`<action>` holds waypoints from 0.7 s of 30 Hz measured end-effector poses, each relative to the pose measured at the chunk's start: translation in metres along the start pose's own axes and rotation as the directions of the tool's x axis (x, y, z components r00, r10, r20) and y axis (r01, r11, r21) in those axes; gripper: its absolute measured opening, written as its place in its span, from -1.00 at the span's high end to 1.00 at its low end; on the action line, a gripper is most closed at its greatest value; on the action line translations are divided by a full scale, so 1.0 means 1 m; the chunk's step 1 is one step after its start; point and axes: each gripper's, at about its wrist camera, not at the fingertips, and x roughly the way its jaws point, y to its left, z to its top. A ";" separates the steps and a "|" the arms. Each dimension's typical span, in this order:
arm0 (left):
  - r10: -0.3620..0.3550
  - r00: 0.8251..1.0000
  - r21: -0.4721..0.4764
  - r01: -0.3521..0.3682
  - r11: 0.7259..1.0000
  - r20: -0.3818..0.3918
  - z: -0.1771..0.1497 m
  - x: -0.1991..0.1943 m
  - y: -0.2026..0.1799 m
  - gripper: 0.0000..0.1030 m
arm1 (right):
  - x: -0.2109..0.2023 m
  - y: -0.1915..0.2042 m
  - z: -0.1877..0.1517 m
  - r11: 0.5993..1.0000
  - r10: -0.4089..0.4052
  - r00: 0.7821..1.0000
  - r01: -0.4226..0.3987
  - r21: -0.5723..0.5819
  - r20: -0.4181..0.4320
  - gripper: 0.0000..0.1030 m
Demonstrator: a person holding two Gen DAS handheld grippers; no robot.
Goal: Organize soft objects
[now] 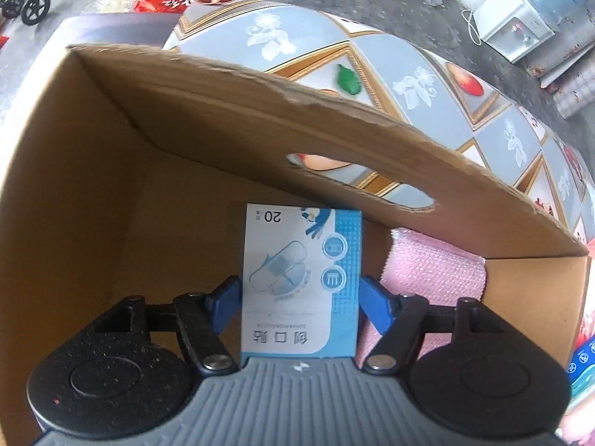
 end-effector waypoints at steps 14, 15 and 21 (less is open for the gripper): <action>-0.019 0.996 0.002 0.018 1.000 0.092 -0.019 -0.019 0.000 -0.43 | -0.021 -0.012 -0.003 0.998 0.054 0.996 -0.057 0.029 0.067 0.11; -0.009 0.993 0.001 0.009 1.000 0.115 -0.024 -0.028 -0.001 -0.44 | -0.026 -0.015 -0.003 0.998 0.060 0.995 -0.063 0.032 0.079 0.10; -0.012 0.970 0.071 -0.005 0.997 0.241 -0.058 -0.082 -0.036 -0.50 | -0.072 -0.049 -0.007 0.997 0.038 0.983 -0.049 0.055 0.180 0.10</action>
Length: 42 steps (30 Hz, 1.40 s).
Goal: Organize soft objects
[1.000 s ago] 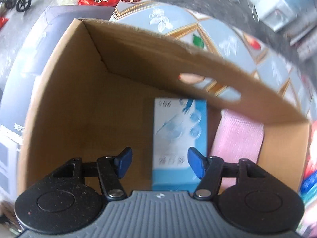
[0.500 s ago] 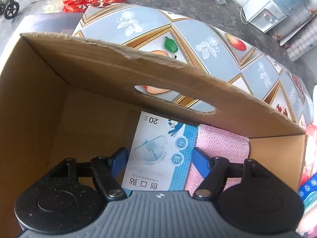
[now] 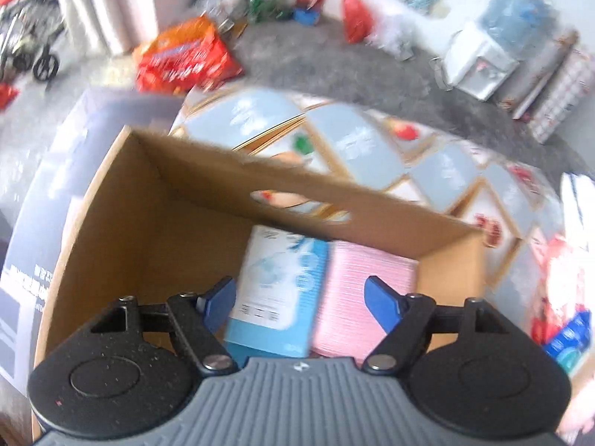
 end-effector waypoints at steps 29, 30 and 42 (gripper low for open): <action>-0.243 0.952 0.422 0.300 0.856 -0.184 -0.132 0.065 -0.336 0.31 | -0.069 -0.272 0.144 0.991 -0.106 0.994 0.103 -0.090 -0.027 0.07; -0.242 0.951 0.419 0.302 0.856 -0.190 -0.132 0.068 -0.337 0.32 | -0.066 -0.272 0.144 0.990 -0.103 0.994 0.099 -0.098 -0.038 0.07; -0.273 0.941 0.445 0.335 0.830 -0.200 -0.130 0.072 -0.349 0.33 | -0.042 -0.281 0.143 0.992 -0.087 0.991 0.076 -0.102 -0.103 0.10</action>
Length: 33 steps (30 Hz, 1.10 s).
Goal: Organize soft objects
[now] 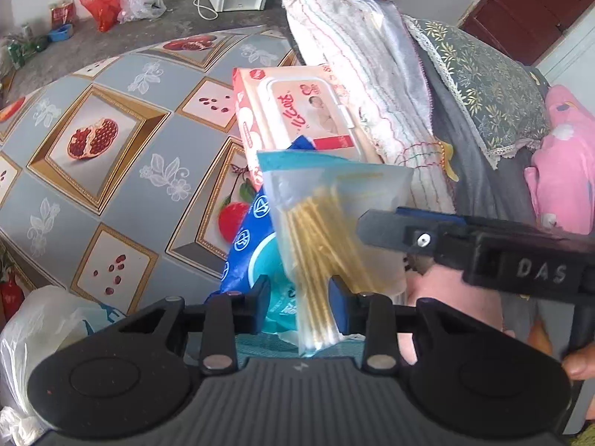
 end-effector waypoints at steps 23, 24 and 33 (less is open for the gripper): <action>-0.070 0.995 -0.028 0.072 0.997 0.072 -0.010 -0.024 0.008 0.53 | -0.020 0.023 -0.012 1.000 0.018 0.998 -0.018 -0.006 0.057 0.73; -0.073 0.994 -0.030 0.076 0.997 0.079 -0.011 -0.028 0.010 0.53 | -0.022 0.027 -0.012 1.000 0.023 0.998 -0.022 -0.007 0.062 0.73; -0.095 0.986 -0.071 0.105 0.992 0.138 -0.024 -0.090 0.046 0.54 | -0.038 0.098 -0.016 0.997 0.069 0.992 -0.065 -0.047 0.102 0.73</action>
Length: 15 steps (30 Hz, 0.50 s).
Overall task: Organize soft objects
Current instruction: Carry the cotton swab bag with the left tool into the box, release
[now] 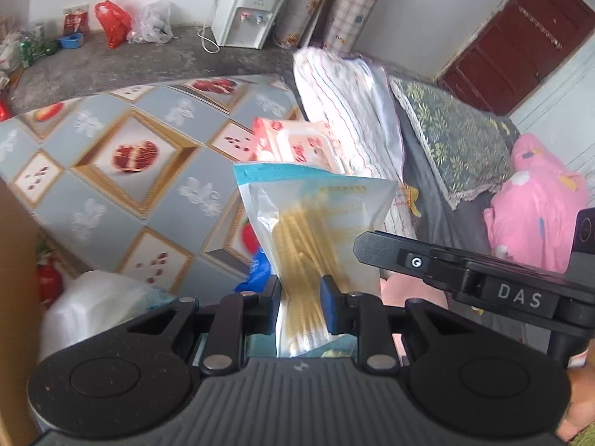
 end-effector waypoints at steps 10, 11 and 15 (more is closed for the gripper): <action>0.019 0.998 -0.087 -0.014 0.996 0.059 -0.005 -0.115 0.085 0.54 | 0.026 0.129 -0.008 0.993 0.116 0.993 -0.116 0.016 0.011 0.74; 0.032 0.997 -0.091 -0.026 0.996 0.064 -0.007 -0.127 0.096 0.54 | 0.033 0.142 -0.009 0.991 0.132 0.991 -0.132 0.021 0.005 0.74; 0.099 0.992 -0.127 -0.089 0.988 0.075 -0.010 -0.170 0.140 0.54 | 0.065 0.196 -0.015 0.979 0.200 0.979 -0.199 0.035 -0.024 0.74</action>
